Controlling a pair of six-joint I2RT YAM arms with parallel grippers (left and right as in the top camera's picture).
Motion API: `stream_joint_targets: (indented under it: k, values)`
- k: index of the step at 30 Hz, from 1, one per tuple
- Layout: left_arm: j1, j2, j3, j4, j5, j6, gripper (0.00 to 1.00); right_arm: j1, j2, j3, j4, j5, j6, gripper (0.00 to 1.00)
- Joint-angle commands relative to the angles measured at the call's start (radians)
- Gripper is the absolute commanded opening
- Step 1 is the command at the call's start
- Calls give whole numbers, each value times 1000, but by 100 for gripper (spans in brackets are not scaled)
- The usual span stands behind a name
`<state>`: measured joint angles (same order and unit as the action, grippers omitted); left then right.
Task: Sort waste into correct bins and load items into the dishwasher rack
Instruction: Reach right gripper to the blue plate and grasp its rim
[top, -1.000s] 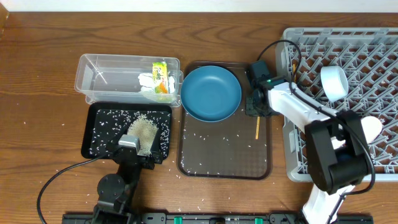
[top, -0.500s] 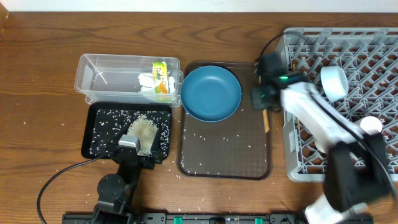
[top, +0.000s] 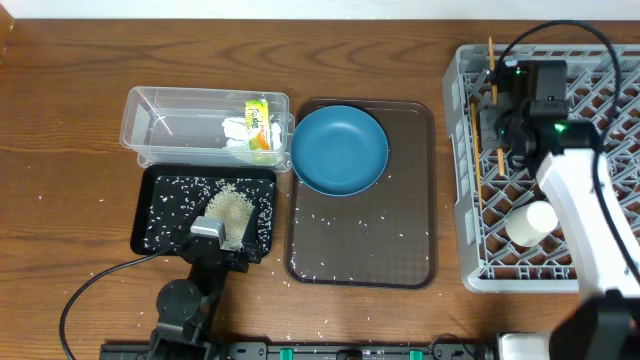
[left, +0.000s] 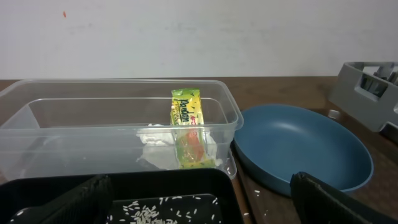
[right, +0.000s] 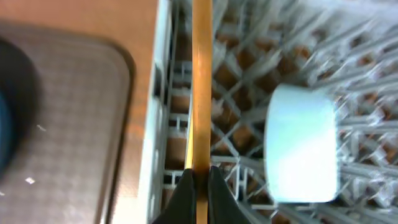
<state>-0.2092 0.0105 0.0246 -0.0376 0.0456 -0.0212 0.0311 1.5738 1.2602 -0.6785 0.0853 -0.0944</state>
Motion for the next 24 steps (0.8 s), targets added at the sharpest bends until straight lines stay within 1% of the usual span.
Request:
stream_joint_targets:
  k: [1,3,4,6,10,12,14,18,20,22,24]
  values:
    - [7,-5,-21,-29,-13,13,93,9,67,-7,-18,-14,23,3]
    - [7,-5,-21,-29,-13,13,94,24,71,-6,-26,-14,55,19]
    - [7,-5,-21,-29,-13,13,94,31,65,-5,-31,-15,74,21]
    - [7,-5,-21,-29,-13,13,94,56,35,-1,-40,-37,145,32]
    - [7,-5,-21,-29,-13,13,93,137,-21,-2,-33,-201,213,45]
    - [7,-5,-21,-29,-13,13,94,184,-23,-2,-27,-209,256,49]
    - [7,-5,-21,-29,-13,13,94,235,-14,-5,-25,-192,319,51]
    - [7,-5,-21,-29,-13,13,94,318,41,-15,-23,-89,550,52]
    - [7,-5,-21,-29,-13,13,94,346,95,-15,-3,-48,631,52]
    - [7,-5,-21,-29,-13,13,94,365,158,-15,32,-67,680,49]
    - [7,-5,-21,-29,-13,13,94,380,211,-15,67,-107,686,49]
